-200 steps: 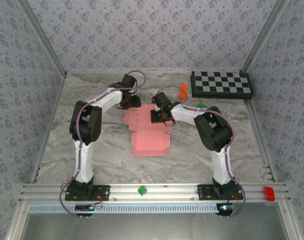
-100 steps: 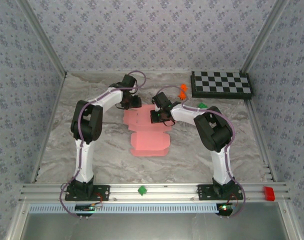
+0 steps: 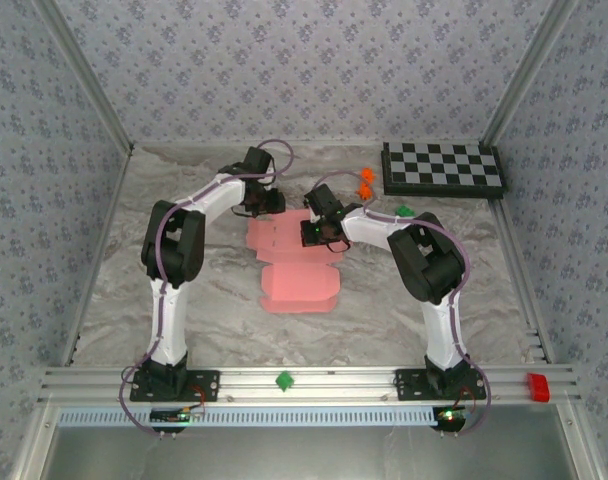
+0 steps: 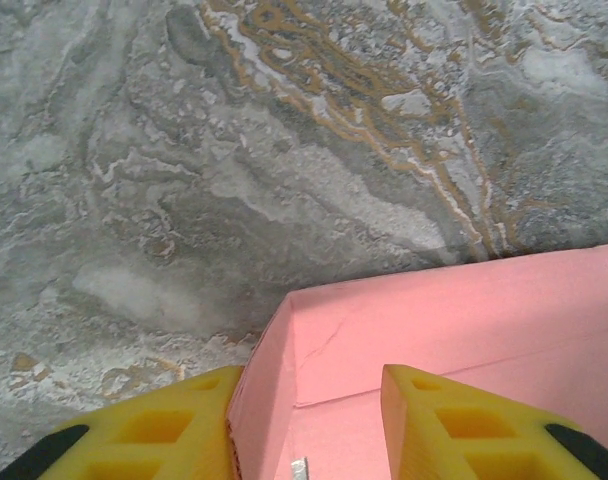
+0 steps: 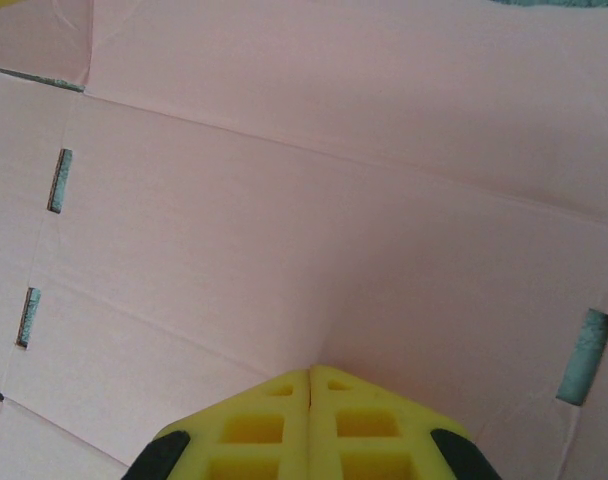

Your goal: Fold the paper box

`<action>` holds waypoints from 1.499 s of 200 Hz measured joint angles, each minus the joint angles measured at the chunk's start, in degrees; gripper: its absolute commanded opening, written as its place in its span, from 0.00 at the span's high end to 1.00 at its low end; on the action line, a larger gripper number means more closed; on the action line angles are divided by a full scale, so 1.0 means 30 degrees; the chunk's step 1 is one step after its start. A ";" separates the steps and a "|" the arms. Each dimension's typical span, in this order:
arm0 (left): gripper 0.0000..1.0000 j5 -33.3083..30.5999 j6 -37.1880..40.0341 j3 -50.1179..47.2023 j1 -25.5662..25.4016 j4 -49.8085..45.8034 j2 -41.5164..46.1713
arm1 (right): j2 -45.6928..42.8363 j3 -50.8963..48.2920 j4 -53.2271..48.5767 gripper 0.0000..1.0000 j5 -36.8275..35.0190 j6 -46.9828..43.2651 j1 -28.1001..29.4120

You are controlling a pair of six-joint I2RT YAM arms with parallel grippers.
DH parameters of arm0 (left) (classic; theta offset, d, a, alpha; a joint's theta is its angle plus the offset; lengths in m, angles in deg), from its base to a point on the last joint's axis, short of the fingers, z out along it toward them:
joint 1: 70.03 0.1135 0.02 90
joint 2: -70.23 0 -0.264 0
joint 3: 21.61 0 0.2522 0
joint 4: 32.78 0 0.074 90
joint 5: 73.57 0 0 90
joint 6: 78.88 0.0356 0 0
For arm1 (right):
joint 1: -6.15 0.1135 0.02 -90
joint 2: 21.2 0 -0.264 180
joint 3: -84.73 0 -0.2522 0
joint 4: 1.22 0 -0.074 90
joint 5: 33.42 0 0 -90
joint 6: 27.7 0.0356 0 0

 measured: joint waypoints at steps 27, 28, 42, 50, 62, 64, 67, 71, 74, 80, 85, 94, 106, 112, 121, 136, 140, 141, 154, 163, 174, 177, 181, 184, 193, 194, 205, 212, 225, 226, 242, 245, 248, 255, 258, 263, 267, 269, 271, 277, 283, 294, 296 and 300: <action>0.66 0.0699 0.0131 0.0007 0.0000 0.0153 0.0000 | 0.0022 0.0000 0.0007 0.95 0.0036 -0.0007 -0.0007; 0.66 0.0714 0.0124 0.0007 0.0000 0.0153 0.0000 | 0.0022 0.0000 0.0007 0.95 0.0036 -0.0007 -0.0007; 0.66 0.1035 0.0146 0.0007 -0.0015 0.0160 0.0000 | 0.0022 0.0000 0.0007 0.94 0.0058 -0.0007 -0.0007; 0.66 0.1202 0.0146 0.0029 -0.0015 0.0153 0.0000 | 0.0022 0.0000 0.0022 0.94 0.0087 -0.0007 -0.0007; 0.66 0.1464 0.0146 0.0109 -0.0015 0.0124 -0.0007 | 0.0029 0.0000 0.0044 0.94 0.0146 0.0000 0.0000; 0.66 0.1523 0.0146 0.0138 -0.0015 0.0124 -0.0007 | 0.0029 0.0000 0.0044 0.94 0.0153 0.0000 0.0000; 0.66 0.1596 0.0146 0.0182 -0.0015 0.0124 -0.0015 | 0.0029 0.0000 0.0051 0.94 0.0160 0.0000 -0.0007; 0.66 0.1683 0.0146 0.0240 -0.0015 0.0109 -0.0022 | 0.0029 0.0000 0.0058 0.94 0.0182 0.0000 -0.0007; 0.66 0.1749 0.0138 0.0277 -0.0015 0.0117 -0.0029 | 0.0036 0.0000 0.0058 0.94 0.0197 0.0000 -0.0007; 0.66 0.1872 0.0146 0.0379 -0.0015 0.0124 -0.0036 | 0.0036 0.0000 0.0066 0.94 0.0204 0.0000 0.0000; 0.66 0.1982 0.0138 0.0452 -0.0015 0.0131 -0.0036 | 0.0036 0.0000 0.0073 0.94 0.0211 0.0000 0.0000; 0.66 0.2113 0.0138 0.0532 -0.0015 0.0131 -0.0044 | 0.0044 0.0000 0.0073 0.94 0.0255 0.0000 0.0000; 0.65 0.2244 0.0138 0.0590 -0.0015 0.0124 -0.0044 | 0.0058 0.0000 0.0073 0.94 0.0277 0.0000 -0.0007; 0.65 0.2288 0.0138 0.0590 -0.0015 0.0138 -0.0044 | 0.0058 0.0000 0.0080 0.94 0.0277 0.0007 -0.0007; 0.65 0.2310 0.0138 0.0590 -0.0015 0.0124 -0.0058 | 0.0058 0.0000 0.0080 0.94 0.0277 0.0007 -0.0007; 0.65 0.2361 0.0138 0.0597 -0.0015 0.0124 -0.0117 | 0.0058 0.0000 0.0080 0.94 0.0277 0.0007 -0.0007; 0.65 0.2375 0.0138 0.0605 -0.0015 0.0117 -0.0146 | 0.0058 0.0000 0.0080 0.94 0.0277 0.0007 -0.0007; 0.65 0.2382 0.0138 0.0612 -0.0015 0.0117 -0.0146 | 0.0058 0.0000 0.0080 0.94 0.0277 0.0007 -0.0007; 0.65 0.2426 0.0138 0.0627 -0.0015 0.0095 -0.0197 | 0.0058 0.0000 0.0073 0.94 0.0277 0.0007 -0.0007; 0.64 0.2433 0.0138 0.0627 -0.0015 0.0080 -0.0219 | 0.0058 0.0000 0.0080 0.94 0.0277 0.0007 -0.0007; 0.63 0.2433 0.0138 0.0627 -0.0015 0.0073 -0.0248 | 0.0058 0.0000 0.0080 0.94 0.0277 0.0007 -0.0007; 0.63 0.2433 0.0138 0.0627 -0.0015 0.0073 -0.0255 | 0.0058 0.0000 0.0073 0.94 0.0277 0.0007 -0.0007; 0.63 0.2433 0.0138 0.0627 -0.0015 0.0080 -0.0255 | 0.0058 0.0000 0.0073 0.94 0.0277 0.0007 -0.0007; 0.62 0.2433 0.0131 0.0627 -0.0015 0.0073 -0.0255 | 0.0058 0.0000 0.0073 0.94 0.0277 0.0007 -0.0007; 0.62 0.2433 0.0131 0.0627 -0.0015 0.0066 -0.0255 | 0.0058 0.0000 0.0073 0.94 0.0277 0.0007 -0.0007; 0.62 0.2426 0.0131 0.0627 -0.0015 0.0073 -0.0255 | 0.0058 0.0000 0.0073 0.94 0.0277 0.0007 -0.0007; 0.60 0.2419 0.0131 0.0627 -0.0015 0.0080 -0.0255 | 0.0058 0.0000 0.0073 0.94 0.0277 0.0007 -0.0007; 0.59 0.2397 0.0131 0.0627 -0.0015 0.0080 -0.0255 | 0.0058 0.0000 0.0080 0.94 0.0277 0.0015 -0.0007; 0.58 0.2259 0.0138 0.0539 -0.0015 0.0160 -0.0204 | 0.0058 0.0000 0.0073 0.94 0.0277 0.0058 -0.0007; 0.58 0.2251 0.0138 0.0503 -0.0015 0.0197 -0.0189 | 0.0058 0.0000 0.0080 0.94 0.0277 0.0058 -0.0007; 0.57 0.2011 0.0153 -0.0138 -0.0015 0.0342 0.0335 | 0.0051 0.0000 0.0087 0.94 0.0277 0.0138 -0.0007; 0.56 0.1960 0.0146 -0.0313 -0.0015 0.0357 0.0459 | 0.0051 0.0000 0.0087 0.94 0.0277 0.0146 -0.0007; 0.56 0.1916 0.0153 -0.0452 -0.0015 0.0350 0.0627 | 0.0051 0.0000 0.0087 0.94 0.0277 0.0153 -0.0007; 0.55 0.1749 0.0175 -0.0765 -0.0015 0.0335 0.0984 | 0.0051 0.0000 0.0095 0.94 0.0277 0.0189 -0.0007; 0.55 0.1683 0.0189 -0.0874 -0.0015 0.0364 0.1100 | 0.0051 0.0000 0.0095 0.94 0.0277 0.0204 -0.0007; 0.53 0.1574 0.0204 -0.1122 -0.0015 0.0401 0.1435 | 0.0051 0.0000 0.0102 0.94 0.0277 0.0226 -0.0007; 0.53 0.1494 0.0211 -0.1311 -0.0015 0.0452 0.1676 | 0.0051 0.0000 0.0102 0.94 0.0277 0.0248 -0.0007; 0.53 0.1457 0.0211 -0.1406 -0.0015 0.0466 0.1785 | 0.0051 0.0000 0.0109 0.94 0.0277 0.0291 -0.0007; 0.53 0.1392 0.0211 -0.1545 -0.0015 0.0503 0.1967 | 0.0051 0.0000 0.0102 0.94 0.0270 0.0299 -0.0007; 0.52 0.1253 0.0226 -0.1865 -0.0015 0.0546 0.2361 | 0.0051 -0.0007 0.0117 0.93 0.0270 0.0357 -0.0007; 0.52 0.1093 0.0211 -0.2288 -0.0015 0.0634 0.2885 | 0.0036 -0.0022 0.0138 0.93 0.0270 0.0379 -0.0007; 0.52 0.0692 0.0197 -0.3191 -0.0015 0.0780 0.3898 | -0.0015 -0.0102 0.0226 0.93 0.0270 0.0452 -0.0007; 0.52 0.0634 0.0197 -0.3381 -0.0015 0.0780 0.4167 | -0.0022 -0.0131 0.0248 0.94 0.0270 0.0474 -0.0007; 0.51 0.0510 0.0197 -0.3650 -0.0015 0.0838 0.4481 | -0.0036 -0.0160 0.0277 0.94 0.0270 0.0495 -0.0007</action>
